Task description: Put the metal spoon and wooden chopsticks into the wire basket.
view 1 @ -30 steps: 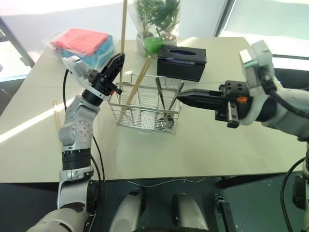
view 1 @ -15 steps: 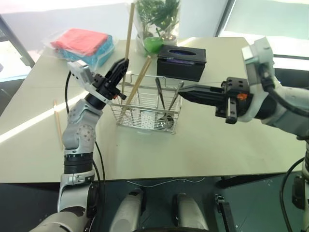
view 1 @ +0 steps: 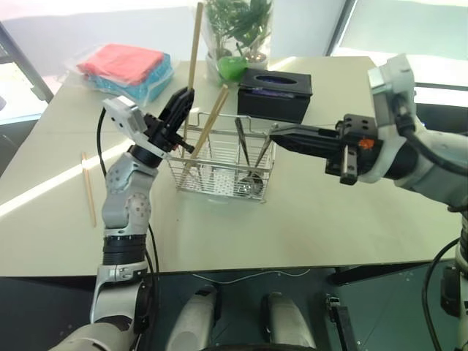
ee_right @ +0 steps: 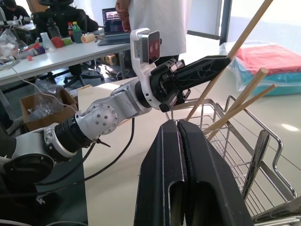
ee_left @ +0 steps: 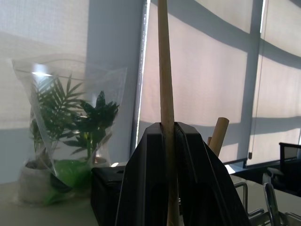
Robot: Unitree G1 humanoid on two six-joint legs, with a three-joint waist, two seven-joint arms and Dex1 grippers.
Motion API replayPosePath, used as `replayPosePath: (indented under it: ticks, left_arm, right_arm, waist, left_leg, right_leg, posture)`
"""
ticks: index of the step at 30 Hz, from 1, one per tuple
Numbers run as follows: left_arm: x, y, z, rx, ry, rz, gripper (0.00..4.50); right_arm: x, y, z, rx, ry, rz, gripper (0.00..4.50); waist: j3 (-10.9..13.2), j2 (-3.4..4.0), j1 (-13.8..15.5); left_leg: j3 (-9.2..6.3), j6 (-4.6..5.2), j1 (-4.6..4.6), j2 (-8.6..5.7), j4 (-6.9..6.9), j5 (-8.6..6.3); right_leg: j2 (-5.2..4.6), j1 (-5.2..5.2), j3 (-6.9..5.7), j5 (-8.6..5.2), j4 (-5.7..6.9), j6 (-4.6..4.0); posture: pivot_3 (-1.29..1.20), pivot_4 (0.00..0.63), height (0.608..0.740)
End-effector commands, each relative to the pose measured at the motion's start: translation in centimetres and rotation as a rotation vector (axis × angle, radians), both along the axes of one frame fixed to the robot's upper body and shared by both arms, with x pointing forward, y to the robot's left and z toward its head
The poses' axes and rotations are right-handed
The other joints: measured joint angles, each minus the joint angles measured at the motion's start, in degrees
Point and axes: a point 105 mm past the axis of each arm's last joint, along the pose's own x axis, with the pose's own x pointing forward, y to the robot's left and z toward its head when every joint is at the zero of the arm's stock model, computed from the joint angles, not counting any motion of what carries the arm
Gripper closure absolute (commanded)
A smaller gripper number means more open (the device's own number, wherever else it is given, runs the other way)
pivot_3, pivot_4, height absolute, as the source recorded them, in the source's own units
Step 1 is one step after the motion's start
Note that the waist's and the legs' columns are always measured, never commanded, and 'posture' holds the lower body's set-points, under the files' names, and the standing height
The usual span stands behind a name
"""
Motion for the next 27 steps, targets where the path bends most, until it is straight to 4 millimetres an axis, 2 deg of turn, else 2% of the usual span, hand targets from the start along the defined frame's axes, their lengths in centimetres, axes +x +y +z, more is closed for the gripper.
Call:
replayPosePath:
  ticks: [1, 7, 8, 13, 15, 17, 19, 21, 24, 27]
  left_arm:
    - [0.5, 0.2, -1.4, 0.021, 0.040, 0.033, 3.26]
    - [0.5, 0.4, -1.3, 0.015, 0.044, 0.051, 0.29]
    - [0.6, 0.4, -1.3, 0.016, 0.041, 0.057, 0.07]
    - [0.6, 0.9, -0.2, -0.007, 0.018, 0.060, 0.07]
    - [0.7, 1.5, 1.0, -0.045, 0.005, 0.064, 0.07]
    - [0.7, 2.7, 3.1, -0.105, -0.007, 0.076, 0.07]
    - [1.0, 5.1, 5.2, -0.175, 0.002, 0.149, 0.07]
    - [1.7, 8.0, 6.1, -0.220, 0.060, 0.254, 0.07]
    - [1.7, 11.6, 5.9, -0.128, 0.143, 0.378, 0.07]
    - [1.4, 15.0, 4.4, -0.031, 0.236, 0.535, 0.07]
  right_arm:
    - [-0.4, -0.2, 1.0, 0.026, -0.050, 0.003, 4.50]
    - [-0.4, -0.2, 1.0, 0.024, -0.050, 0.003, 4.50]
    - [-0.4, -0.2, 1.0, 0.024, -0.050, 0.003, 4.50]
    - [-0.3, -0.2, 1.0, 0.023, -0.049, 0.003, 4.50]
    - [-0.3, -0.2, 1.0, 0.022, -0.047, 0.004, 4.50]
    - [-0.4, -0.2, 0.9, 0.019, -0.042, 0.011, 4.50]
    - [-0.7, -0.2, 0.9, 0.013, -0.032, 0.027, 4.50]
    - [-1.2, -0.3, 0.9, 0.012, -0.013, 0.053, 4.50]
    - [-2.1, -0.3, 0.8, 0.004, 0.023, 0.104, 4.50]
    - [-3.0, -0.4, 0.8, 0.006, 0.064, 0.151, 4.50]
  waist:
    - [-0.01, 0.02, 0.00]
    - [-0.04, 0.06, -0.02]
    - [-0.04, 0.06, -0.02]
    - [-0.05, 0.07, -0.03]
    - [-0.04, 0.07, -0.02]
    - [-0.01, 0.01, -0.04]
    - [0.02, -0.03, -0.05]
    - [0.02, -0.03, -0.07]
    - [0.01, -0.01, -0.66]
    - [0.01, 0.00, -0.81]
  left_leg:
    - [0.00, 0.00, 0.01, 0.00, 0.00, 0.00]
    - [0.00, 0.00, 0.05, 0.00, 0.00, 0.00]
    - [0.00, 0.00, 0.05, 0.00, 0.00, 0.00]
    - [0.00, 0.00, 0.06, 0.01, 0.00, 0.00]
    - [0.00, 0.00, 0.06, 0.01, 0.00, 0.00]
    - [-0.01, 0.00, 0.05, 0.01, 0.00, 0.00]
    - [-0.05, 0.00, -0.01, 0.02, 0.00, 0.00]
    - [-0.06, 0.00, -0.04, 0.01, 0.00, 0.00]
    - [-0.04, 0.02, -0.02, 0.02, -0.07, -0.01]
    - [-0.04, 0.03, 0.00, 0.02, -0.13, -0.02]
  right_leg:
    - [0.00, 0.01, 0.00, 0.00, 0.00, 0.00]
    - [0.00, 0.06, 0.00, 0.00, 0.00, -0.01]
    - [0.00, 0.06, 0.00, 0.00, 0.00, -0.01]
    - [0.01, 0.06, 0.00, 0.00, 0.00, 0.00]
    - [0.01, 0.06, -0.01, 0.00, 0.00, 0.00]
    - [0.02, 0.05, -0.01, 0.00, 0.00, 0.00]
    - [0.05, -0.02, -0.03, 0.01, 0.01, 0.03]
    - [0.05, -0.06, -0.03, 0.09, 0.01, 0.16]
    - [0.07, -0.08, -0.01, 0.09, 0.01, 0.19]
    - [0.07, -0.08, -0.02, 0.09, 0.03, 0.19]
  posture:
    - [0.00, 0.150, 0.740]
    - [0.00, 0.150, 0.740]
    - [0.00, 0.150, 0.740]
    - [0.00, 0.150, 0.740]
    - [0.00, 0.150, 0.740]
    - [0.00, 0.150, 0.740]
    - [0.00, 0.150, 0.740]
    - [0.00, 0.150, 0.740]
    - [0.00, 0.150, 0.740]
    - [0.00, 0.150, 0.740]
